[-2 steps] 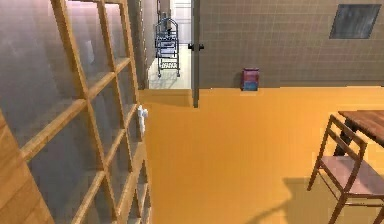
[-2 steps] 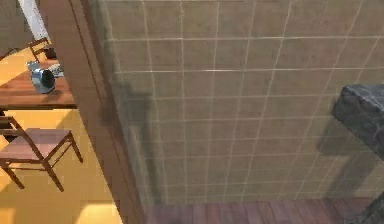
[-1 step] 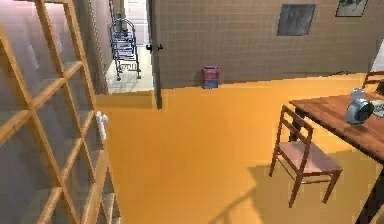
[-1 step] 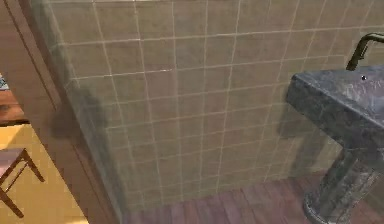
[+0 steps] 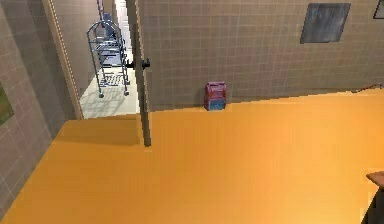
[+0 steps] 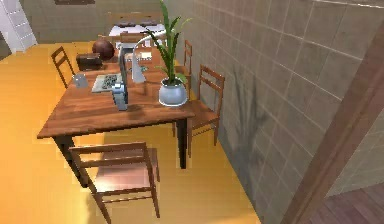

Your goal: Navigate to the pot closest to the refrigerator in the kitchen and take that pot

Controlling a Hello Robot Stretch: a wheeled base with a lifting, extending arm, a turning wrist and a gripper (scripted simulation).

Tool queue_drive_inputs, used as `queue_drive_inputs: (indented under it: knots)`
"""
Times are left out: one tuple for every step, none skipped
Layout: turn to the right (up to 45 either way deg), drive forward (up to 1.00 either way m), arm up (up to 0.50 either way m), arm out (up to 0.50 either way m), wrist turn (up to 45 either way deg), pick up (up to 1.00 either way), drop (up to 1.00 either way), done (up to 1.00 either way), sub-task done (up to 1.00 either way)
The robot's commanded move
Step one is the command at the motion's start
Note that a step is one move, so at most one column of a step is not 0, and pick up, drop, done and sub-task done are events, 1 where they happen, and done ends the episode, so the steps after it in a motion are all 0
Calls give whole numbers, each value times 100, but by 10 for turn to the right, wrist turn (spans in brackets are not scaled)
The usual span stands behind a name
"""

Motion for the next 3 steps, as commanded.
queue_drive_inputs:
  knots:
    - [120, 0, 0, 0, 0, 0, 0, 0, 0]
    - [0, 10, 0, 0, 0, 0, 0, 0, 0]
    - [-210, 0, 0, 0, 0, 0, 0, 0, 0]
